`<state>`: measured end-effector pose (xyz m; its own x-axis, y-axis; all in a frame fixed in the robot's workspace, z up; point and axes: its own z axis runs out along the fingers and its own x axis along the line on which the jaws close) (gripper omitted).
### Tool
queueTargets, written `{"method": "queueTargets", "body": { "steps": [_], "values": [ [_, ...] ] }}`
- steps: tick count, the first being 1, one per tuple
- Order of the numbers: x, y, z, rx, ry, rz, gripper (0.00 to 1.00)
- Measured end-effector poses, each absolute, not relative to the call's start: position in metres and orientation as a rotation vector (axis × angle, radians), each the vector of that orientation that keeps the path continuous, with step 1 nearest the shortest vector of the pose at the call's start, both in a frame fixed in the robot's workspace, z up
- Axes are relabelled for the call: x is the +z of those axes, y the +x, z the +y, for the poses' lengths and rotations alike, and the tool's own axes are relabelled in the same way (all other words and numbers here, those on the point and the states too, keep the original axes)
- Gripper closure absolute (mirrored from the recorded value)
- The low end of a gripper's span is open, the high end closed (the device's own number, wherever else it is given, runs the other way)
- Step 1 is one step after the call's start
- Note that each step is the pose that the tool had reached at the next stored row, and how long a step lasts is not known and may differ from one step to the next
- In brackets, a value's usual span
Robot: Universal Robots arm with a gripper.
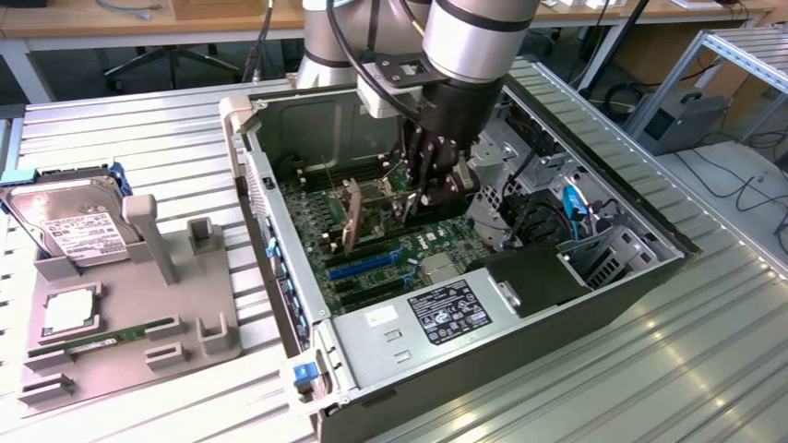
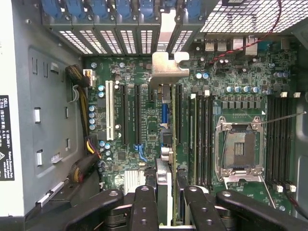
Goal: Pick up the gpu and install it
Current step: 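Insert the gpu into the slot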
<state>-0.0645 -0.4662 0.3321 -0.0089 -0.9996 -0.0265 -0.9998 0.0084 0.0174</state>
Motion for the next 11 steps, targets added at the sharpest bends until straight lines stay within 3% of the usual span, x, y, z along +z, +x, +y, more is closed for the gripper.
{"method": "queueTargets", "body": {
  "steps": [11],
  "values": [
    [0.3308,-0.0645,-0.4691,0.049,-2.207,2.226,0.73]
  ]
}}
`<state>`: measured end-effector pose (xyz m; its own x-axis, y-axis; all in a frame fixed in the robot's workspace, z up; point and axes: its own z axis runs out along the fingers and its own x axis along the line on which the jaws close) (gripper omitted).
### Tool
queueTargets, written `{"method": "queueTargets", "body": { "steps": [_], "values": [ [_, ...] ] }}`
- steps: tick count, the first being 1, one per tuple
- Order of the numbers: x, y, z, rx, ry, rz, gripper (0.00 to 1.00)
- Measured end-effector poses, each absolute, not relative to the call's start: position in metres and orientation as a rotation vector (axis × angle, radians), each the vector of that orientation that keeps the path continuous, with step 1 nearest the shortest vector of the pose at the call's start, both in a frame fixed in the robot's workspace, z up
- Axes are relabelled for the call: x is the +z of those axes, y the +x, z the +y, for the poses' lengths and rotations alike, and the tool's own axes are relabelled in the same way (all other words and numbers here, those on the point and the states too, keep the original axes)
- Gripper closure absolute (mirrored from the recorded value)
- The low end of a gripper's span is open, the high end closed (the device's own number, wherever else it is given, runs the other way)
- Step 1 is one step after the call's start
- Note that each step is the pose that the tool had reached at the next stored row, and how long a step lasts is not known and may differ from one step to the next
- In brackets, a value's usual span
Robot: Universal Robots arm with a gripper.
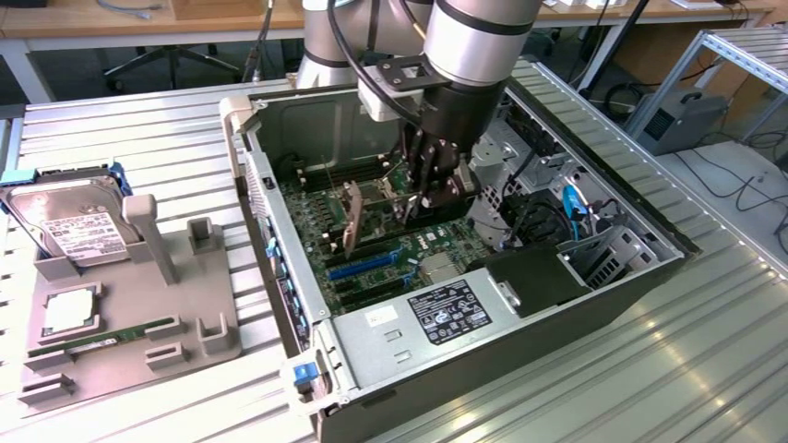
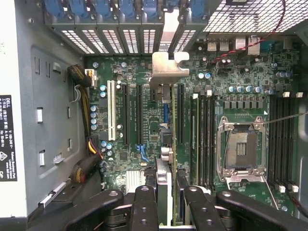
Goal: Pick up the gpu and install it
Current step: 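Insert the gpu into the slot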
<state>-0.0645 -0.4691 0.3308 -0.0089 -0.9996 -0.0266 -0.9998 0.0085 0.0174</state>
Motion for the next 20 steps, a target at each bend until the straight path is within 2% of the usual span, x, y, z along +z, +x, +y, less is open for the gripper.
{"method": "queueTargets", "body": {
  "steps": [20],
  "values": [
    [0.3284,-0.0699,-0.4748,0.049,-2.207,2.226,0.73]
  ]
}}
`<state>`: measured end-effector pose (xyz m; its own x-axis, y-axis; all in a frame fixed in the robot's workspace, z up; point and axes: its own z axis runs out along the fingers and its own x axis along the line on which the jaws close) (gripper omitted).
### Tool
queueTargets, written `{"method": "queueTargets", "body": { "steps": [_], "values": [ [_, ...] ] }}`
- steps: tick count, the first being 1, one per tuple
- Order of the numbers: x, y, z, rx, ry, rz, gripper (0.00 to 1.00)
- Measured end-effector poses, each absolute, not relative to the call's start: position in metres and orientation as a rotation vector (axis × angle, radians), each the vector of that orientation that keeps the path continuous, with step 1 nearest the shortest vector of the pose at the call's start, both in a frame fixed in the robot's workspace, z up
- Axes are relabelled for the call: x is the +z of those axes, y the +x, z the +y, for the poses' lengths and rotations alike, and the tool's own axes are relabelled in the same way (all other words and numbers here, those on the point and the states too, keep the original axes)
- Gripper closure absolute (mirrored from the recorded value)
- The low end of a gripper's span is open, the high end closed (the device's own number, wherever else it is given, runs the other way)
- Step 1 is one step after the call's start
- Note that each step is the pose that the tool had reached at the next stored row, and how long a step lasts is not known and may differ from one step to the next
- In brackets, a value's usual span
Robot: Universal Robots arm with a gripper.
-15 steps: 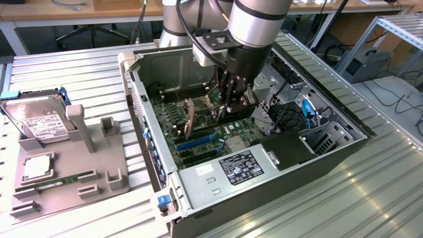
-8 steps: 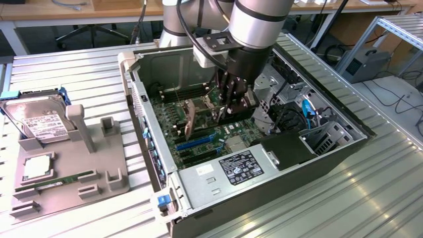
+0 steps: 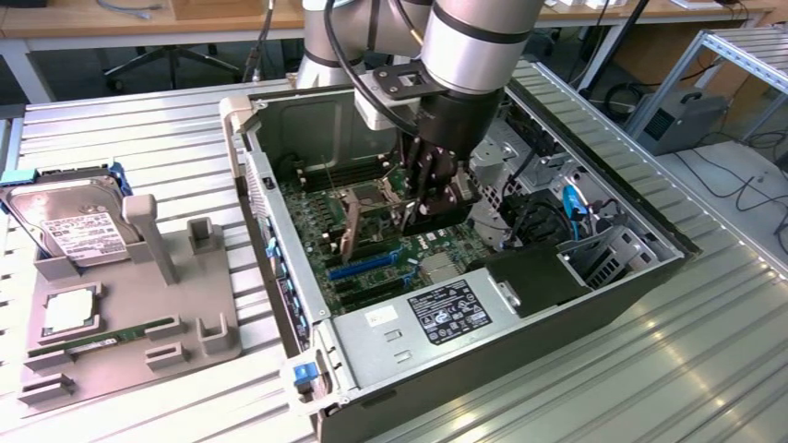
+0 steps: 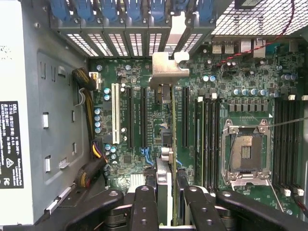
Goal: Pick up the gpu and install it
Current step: 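Insert the gpu into the slot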
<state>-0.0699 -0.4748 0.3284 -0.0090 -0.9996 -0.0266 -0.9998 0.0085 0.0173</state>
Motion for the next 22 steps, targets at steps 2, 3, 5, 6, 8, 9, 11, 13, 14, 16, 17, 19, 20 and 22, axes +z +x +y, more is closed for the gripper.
{"method": "queueTargets", "body": {
  "steps": [2,3,5,6,8,9,11,13,14,16,17,19,20,22],
  "values": [
    [0.3283,-0.0704,-0.4748,0.049,-2.207,2.226,0.73],
    [0.3281,-0.0706,-0.4747,0.049,-2.207,2.226,0.73],
    [0.3279,-0.0712,-0.4743,0.049,-2.207,2.226,0.73],
    [0.3278,-0.0716,-0.4741,0.049,-2.207,2.226,0.73],
    [0.3277,-0.0724,-0.4738,0.049,-2.207,2.226,0.73],
    [0.3277,-0.0727,-0.4737,0.049,-2.207,2.226,0.73],
    [0.3276,-0.0733,-0.4737,0.048,-2.207,2.226,0.73],
    [0.3274,-0.0741,-0.4737,0.049,-2.207,2.226,0.73],
    [0.3273,-0.0744,-0.4737,0.049,-2.207,2.226,0.73],
    [0.3271,-0.075,-0.4737,0.049,-2.207,2.226,0.73],
    [0.3271,-0.0753,-0.4737,0.049,-2.207,2.226,0.73],
    [0.3269,-0.0763,-0.4737,0.049,-2.207,2.226,0.73],
    [0.3267,-0.0771,-0.4736,0.049,-2.207,2.226,0.73],
    [0.3265,-0.0781,-0.4736,0.049,-2.207,2.226,0.73]
  ]
}}
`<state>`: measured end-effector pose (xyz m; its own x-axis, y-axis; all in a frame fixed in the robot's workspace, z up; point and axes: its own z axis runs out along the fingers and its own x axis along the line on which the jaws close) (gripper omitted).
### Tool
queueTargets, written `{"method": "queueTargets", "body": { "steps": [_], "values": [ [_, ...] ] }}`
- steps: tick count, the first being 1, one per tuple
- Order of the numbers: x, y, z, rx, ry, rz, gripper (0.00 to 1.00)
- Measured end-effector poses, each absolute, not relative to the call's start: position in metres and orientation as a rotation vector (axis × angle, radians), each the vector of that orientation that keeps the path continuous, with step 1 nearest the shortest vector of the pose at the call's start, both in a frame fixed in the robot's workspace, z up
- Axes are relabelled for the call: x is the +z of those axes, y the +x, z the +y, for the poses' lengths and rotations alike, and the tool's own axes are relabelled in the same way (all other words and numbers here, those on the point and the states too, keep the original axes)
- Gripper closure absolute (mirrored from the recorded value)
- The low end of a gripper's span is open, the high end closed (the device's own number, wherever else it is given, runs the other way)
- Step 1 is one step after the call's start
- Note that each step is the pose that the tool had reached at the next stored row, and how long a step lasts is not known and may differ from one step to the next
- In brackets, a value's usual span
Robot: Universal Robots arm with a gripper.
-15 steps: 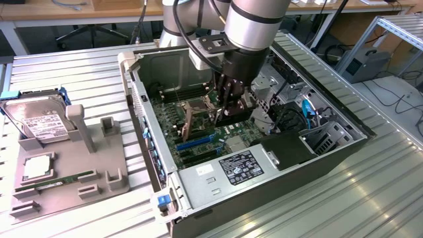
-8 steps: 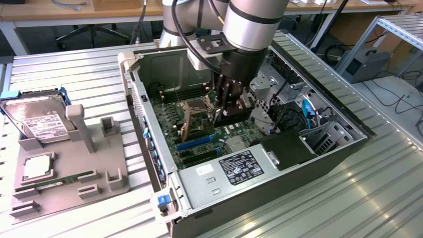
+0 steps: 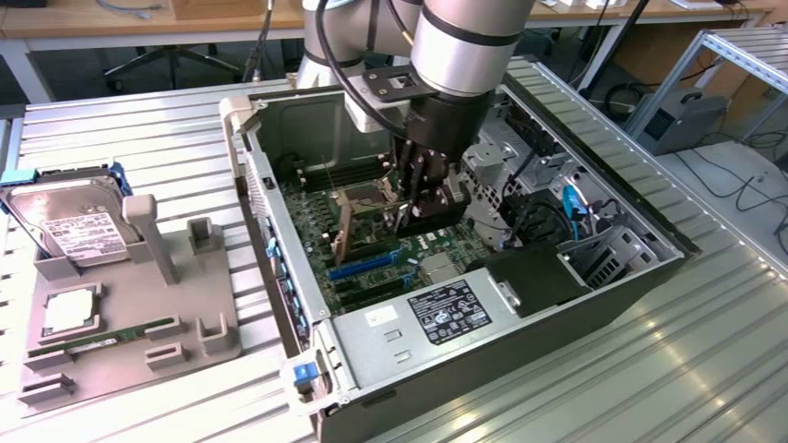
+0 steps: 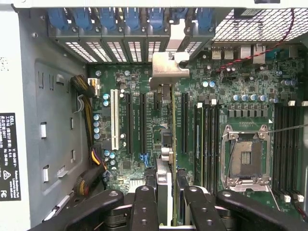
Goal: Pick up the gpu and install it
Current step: 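Insert the gpu into the slot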
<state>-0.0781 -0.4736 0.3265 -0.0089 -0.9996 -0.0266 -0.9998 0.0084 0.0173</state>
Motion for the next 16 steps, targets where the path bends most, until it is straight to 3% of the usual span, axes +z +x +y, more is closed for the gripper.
{"method": "queueTargets", "body": {
  "steps": [16],
  "values": [
    [0.3249,-0.0853,-0.4737,0.049,-2.207,2.226,0.73]
  ]
}}
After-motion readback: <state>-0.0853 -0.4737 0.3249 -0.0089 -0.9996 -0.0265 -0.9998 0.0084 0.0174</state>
